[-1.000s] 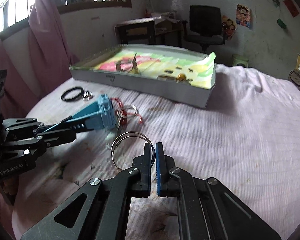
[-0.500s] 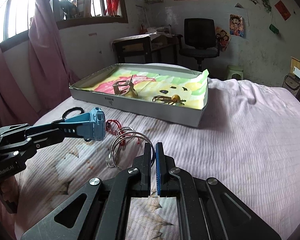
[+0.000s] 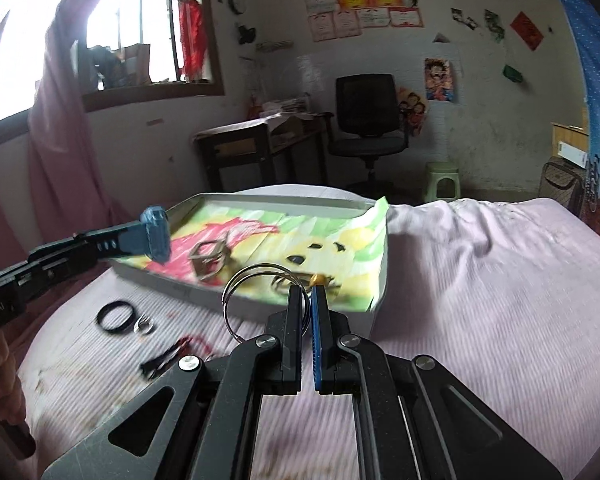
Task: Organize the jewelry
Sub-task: 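Lower the watch into the tray and open the left tool while the right tool releases the rings there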
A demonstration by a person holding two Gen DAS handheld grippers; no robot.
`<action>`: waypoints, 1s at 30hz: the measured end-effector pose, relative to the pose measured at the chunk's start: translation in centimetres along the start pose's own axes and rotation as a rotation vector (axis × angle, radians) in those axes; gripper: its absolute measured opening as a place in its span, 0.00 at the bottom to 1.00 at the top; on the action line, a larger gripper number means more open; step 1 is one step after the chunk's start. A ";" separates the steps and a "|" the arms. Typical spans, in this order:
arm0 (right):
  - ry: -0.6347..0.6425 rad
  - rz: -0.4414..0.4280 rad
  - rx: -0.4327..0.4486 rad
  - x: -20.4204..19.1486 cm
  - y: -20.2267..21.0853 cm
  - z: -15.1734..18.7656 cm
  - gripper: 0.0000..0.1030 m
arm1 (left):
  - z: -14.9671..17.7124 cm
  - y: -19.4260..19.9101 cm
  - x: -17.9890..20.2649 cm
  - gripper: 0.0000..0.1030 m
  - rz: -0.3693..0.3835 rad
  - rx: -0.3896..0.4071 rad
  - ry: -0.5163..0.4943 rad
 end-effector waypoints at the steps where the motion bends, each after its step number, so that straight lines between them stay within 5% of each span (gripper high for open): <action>1: -0.001 0.014 -0.008 0.0 -0.6 -0.2 0.04 | -0.4 -0.5 -0.5 0.08 -0.008 0.001 0.016; 13: -0.028 0.072 -0.060 -1.5 -6.5 -1.4 0.04 | 0.1 -6.1 -6.2 0.09 -0.143 -0.071 0.146; 30: 0.007 0.093 -0.175 -2.1 -9.9 0.5 0.04 | 1.8 -8.0 -8.1 0.11 -0.154 -0.168 0.217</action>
Point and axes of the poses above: each gripper's, at about its wrist camera, not at the fingertips, and y roughly against the way its jaws point, x to its right, z to its underside, the point moved 7 cm from there along -y, roughly the way its jaws point, and after that the axes turned 13 degrees about z, right-handed, at the moved point
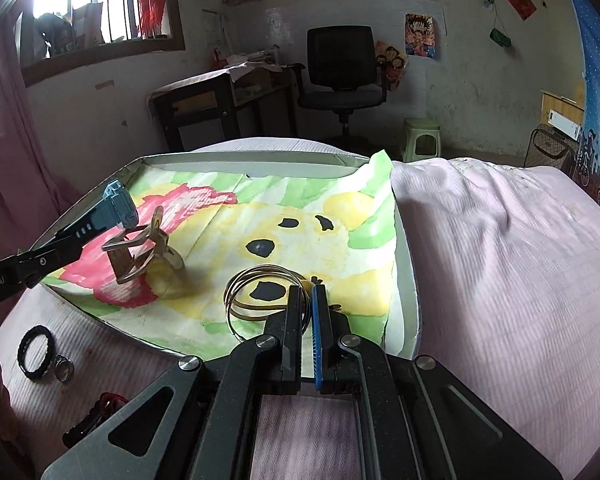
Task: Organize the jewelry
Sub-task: 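Lower the watch into the tray and open the left tool while the right tool releases the rings there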
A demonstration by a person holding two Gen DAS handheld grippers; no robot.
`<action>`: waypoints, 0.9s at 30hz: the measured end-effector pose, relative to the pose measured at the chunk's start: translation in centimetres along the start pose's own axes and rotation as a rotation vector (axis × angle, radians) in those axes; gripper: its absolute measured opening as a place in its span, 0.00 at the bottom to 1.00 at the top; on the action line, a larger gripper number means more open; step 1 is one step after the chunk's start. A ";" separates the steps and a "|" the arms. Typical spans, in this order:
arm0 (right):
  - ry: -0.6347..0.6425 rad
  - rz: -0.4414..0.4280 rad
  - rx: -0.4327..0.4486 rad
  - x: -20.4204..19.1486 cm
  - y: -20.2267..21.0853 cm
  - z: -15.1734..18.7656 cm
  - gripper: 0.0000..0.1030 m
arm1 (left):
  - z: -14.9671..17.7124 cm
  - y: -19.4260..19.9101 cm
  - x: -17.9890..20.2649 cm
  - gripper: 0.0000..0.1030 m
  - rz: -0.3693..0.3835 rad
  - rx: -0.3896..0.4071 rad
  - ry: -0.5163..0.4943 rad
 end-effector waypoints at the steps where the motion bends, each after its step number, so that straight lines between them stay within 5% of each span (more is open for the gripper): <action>1: 0.000 -0.006 -0.001 0.0 0.0 0.1 0.05 | 0.2 -0.2 0.2 0.12 0.003 -0.013 -0.010; 4: -0.007 -0.024 0.004 0.2 0.4 0.3 0.14 | 0.5 -0.2 0.6 0.14 0.012 -0.018 -0.027; 6: -0.017 -0.032 0.013 0.4 0.6 0.2 0.34 | 0.5 -0.1 0.5 0.19 0.010 -0.019 -0.022; 9: -0.036 -0.045 0.039 0.9 1.3 0.0 0.37 | 0.5 0.2 0.5 0.24 0.015 -0.017 -0.011; 11: -0.046 -0.055 0.061 1.1 2.0 -0.2 0.38 | 0.5 0.9 0.6 0.37 0.010 0.001 -0.018; 13: -0.050 -0.061 0.088 1.3 2.8 -0.4 0.44 | 0.3 2.0 0.8 0.68 0.003 0.042 -0.029; 16: -0.055 -0.071 0.140 1.7 4.3 -0.7 0.54 | 0.0 4.3 1.3 0.74 -0.003 0.132 -0.055; 27: -0.074 -0.079 0.312 3.0 11.2 -0.4 0.83 | 1.9 9.5 3.4 0.98 -0.036 0.219 -0.143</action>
Point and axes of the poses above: each gripper's, at about its wrist camera, not at the fingertips, and y roughly against the way its jaws point, x to its right, z to its underside, the point moved 7 cm from there along -y, roughly the way its jaws point, and after that the axes turned 13 degrees about z, right-handed, at the moved point
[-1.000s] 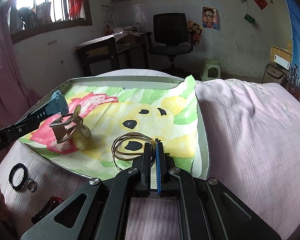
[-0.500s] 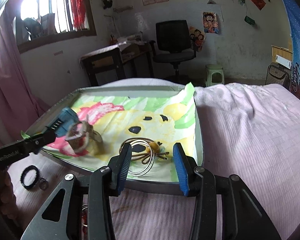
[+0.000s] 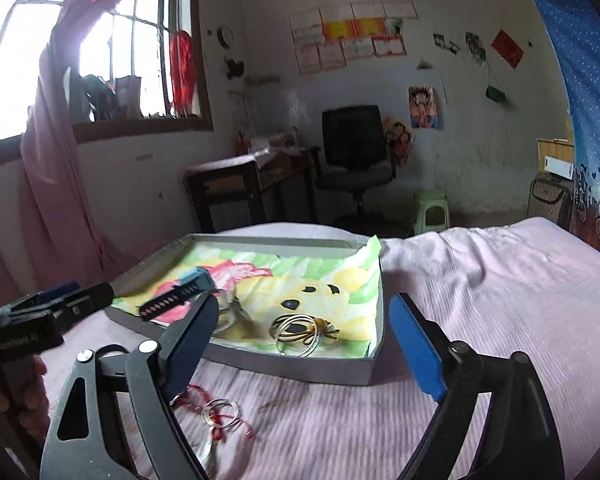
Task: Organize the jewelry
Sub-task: 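Withdraw both tools from the tray toward the remaining items beside it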
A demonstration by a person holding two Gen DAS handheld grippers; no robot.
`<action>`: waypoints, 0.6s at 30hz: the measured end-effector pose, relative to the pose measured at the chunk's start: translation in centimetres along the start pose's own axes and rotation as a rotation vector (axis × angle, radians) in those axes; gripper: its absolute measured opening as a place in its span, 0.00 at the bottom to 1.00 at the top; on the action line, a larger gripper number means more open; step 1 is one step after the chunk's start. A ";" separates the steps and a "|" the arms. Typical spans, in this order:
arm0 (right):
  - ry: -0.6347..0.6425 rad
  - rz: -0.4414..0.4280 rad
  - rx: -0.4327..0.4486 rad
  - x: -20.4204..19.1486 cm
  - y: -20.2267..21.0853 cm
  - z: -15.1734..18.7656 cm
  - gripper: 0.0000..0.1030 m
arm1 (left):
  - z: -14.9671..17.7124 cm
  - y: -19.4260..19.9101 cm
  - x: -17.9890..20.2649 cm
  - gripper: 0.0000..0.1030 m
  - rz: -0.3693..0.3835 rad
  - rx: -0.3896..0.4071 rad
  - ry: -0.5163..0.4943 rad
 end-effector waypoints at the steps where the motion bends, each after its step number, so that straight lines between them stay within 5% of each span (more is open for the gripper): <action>1: 0.005 0.001 0.011 0.1 0.7 -0.1 0.85 | 0.1 0.5 0.2 0.99 0.000 0.007 -0.003; 8: 0.040 -0.003 0.069 0.2 4.9 -0.1 0.98 | 1.2 4.0 0.8 1.00 0.003 0.054 -0.014; 18: 0.079 0.008 0.077 0.7 9.1 1.0 0.99 | 3.8 7.5 1.1 1.00 -0.015 0.052 -0.040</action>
Point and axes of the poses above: each gripper's, at about its wrist camera, not at the fingertips, and y roughly against the way its jaws point, x to its right, z to its underside, the point moved 7 cm from there along -y, roughly the way its jaws point, and after that the axes turned 13 degrees about z, right-handed, at the moved point
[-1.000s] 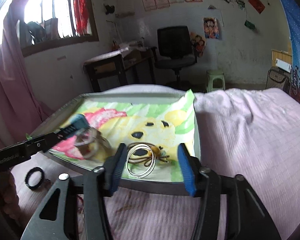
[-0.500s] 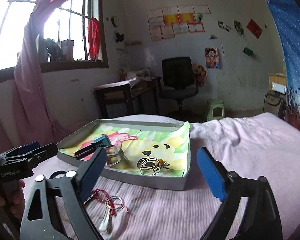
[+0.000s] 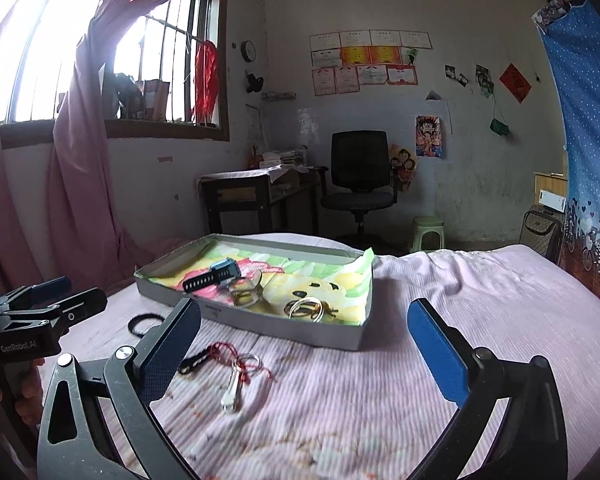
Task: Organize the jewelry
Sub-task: 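Withdraw both tools from the tray toward the remaining items beside it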
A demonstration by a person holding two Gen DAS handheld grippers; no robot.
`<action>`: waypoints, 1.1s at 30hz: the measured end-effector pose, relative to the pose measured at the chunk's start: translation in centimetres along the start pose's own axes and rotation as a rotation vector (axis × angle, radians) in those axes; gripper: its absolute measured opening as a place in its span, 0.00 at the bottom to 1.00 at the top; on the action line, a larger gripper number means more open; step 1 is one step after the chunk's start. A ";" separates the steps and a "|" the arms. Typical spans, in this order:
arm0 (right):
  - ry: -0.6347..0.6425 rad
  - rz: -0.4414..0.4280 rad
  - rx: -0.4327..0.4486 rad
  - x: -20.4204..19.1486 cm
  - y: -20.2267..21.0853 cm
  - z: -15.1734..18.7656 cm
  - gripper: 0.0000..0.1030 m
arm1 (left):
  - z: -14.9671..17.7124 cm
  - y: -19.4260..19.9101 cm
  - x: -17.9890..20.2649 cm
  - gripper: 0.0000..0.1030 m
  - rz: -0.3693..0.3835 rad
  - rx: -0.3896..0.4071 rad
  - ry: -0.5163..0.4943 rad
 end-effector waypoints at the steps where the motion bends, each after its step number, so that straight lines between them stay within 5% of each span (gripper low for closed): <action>1: 0.005 0.001 -0.004 0.1 0.3 0.2 0.99 | 0.2 0.2 0.0 1.00 0.000 -0.002 -0.005; 33: 0.062 -0.011 -0.222 -2.0 -2.2 5.4 0.99 | 4.0 -1.1 -3.4 1.00 -0.039 -0.196 0.044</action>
Point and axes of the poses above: each gripper's, at about its wrist camera, not at the fingertips, and y roughly against the way its jaws point, x to its right, z to its underside, the point moved 7 cm from there along -y, roughly the way its jaws point, and after that the axes turned 13 degrees about z, right-handed, at the moved point
